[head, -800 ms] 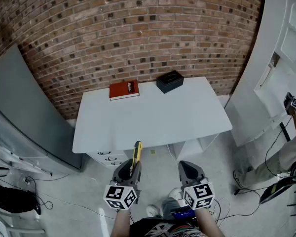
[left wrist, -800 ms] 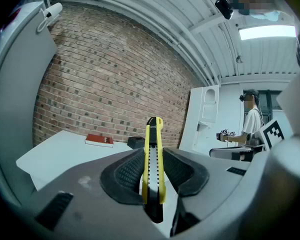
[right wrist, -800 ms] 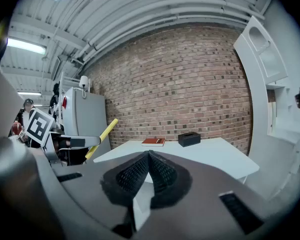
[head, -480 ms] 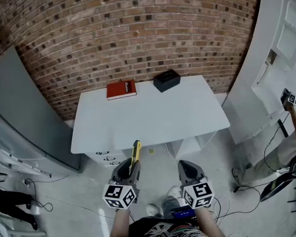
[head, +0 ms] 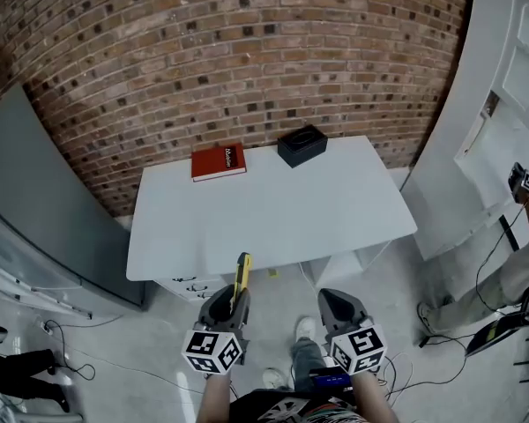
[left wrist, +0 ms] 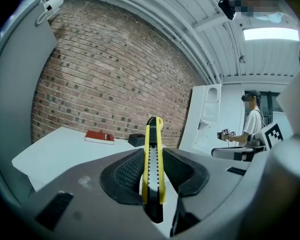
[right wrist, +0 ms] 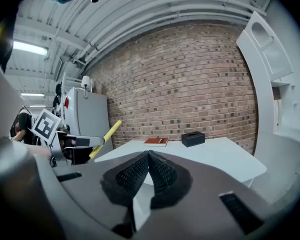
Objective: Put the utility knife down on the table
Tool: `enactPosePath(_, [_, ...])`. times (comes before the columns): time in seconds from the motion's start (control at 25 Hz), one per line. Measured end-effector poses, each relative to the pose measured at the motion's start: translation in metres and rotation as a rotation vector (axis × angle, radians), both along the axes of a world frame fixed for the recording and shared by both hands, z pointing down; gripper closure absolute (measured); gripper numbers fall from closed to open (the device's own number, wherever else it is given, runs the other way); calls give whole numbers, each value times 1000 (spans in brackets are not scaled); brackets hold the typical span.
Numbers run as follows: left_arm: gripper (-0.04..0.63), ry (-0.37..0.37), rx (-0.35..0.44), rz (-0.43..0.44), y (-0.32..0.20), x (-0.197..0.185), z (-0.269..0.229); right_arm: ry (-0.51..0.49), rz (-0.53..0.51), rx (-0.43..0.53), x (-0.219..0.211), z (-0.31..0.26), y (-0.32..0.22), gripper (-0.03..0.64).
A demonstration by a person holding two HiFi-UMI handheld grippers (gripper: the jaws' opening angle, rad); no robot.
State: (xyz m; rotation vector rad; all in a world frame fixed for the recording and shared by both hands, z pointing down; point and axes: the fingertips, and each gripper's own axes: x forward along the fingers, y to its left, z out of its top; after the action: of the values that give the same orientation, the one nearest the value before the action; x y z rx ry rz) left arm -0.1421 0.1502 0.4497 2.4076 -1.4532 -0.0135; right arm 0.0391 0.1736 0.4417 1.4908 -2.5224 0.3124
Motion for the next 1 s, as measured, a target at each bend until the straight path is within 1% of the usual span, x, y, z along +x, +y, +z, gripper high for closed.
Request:
enactPosePath(0.16, [476,1,-18,-8,-50,1,12,-13,-16,10,1,4,-49,617])
enactPosePath(0.32, [476,-12,-23,-19,-123,7,20,-20,-31,2,2,11,-121,617])
enactPosePath(0.52, [476,-31,-49,-53,-204,15,20,6,-53,-6,10,7,-207,616])
enactPosePath(0.68, [476,-48,-74,-81,-251,25,24,36,-60,-25,27,13,-265,617])
enactPosePath(0.8, [476,-52,-84,-109,-280,29,27,40,-70,-40,36,19,-300,617])
enactPosePath(1.0, [476,-76,-116,-120,-303,37,37,38,-73,-75,47,29,-330,617])
